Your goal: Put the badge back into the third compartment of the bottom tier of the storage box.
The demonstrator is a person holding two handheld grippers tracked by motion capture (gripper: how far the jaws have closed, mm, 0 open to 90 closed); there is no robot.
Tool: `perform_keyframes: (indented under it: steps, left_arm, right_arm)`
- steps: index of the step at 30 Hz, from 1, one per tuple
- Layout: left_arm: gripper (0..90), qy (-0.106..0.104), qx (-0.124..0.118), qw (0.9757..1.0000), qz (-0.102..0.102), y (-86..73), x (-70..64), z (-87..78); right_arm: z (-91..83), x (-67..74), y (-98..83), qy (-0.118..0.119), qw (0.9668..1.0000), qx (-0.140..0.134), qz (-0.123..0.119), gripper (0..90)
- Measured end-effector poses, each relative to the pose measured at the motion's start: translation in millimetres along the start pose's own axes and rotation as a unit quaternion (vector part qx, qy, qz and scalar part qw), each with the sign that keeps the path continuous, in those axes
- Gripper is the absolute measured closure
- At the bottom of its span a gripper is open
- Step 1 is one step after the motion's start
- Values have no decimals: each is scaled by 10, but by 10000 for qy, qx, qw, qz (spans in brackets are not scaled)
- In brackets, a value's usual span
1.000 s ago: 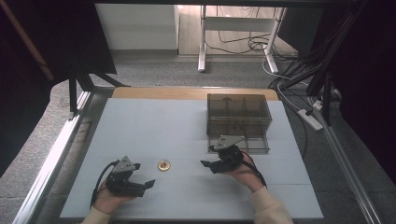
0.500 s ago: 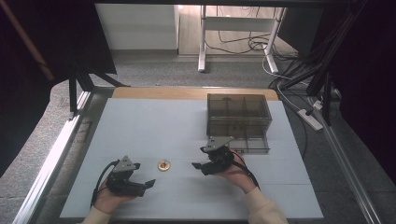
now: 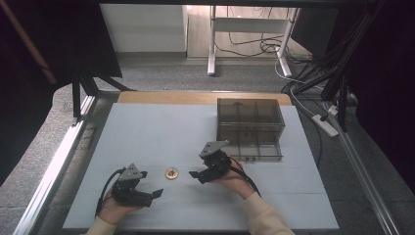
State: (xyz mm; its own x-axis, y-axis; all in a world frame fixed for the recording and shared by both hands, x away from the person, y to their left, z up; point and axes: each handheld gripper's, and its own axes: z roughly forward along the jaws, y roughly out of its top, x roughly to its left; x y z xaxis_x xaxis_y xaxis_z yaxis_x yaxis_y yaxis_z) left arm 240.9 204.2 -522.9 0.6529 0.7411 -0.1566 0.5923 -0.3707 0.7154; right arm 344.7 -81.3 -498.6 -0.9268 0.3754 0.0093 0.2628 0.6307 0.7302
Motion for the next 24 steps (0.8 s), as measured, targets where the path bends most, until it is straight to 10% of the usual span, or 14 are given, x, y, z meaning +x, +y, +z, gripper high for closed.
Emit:
perform_keyframes:
  steps: [24]
  left_arm:
    - [82,-7,58,10000,3,-9,7,27]
  right_arm:
    - [520,165,268,206,9977,546,-332,245]
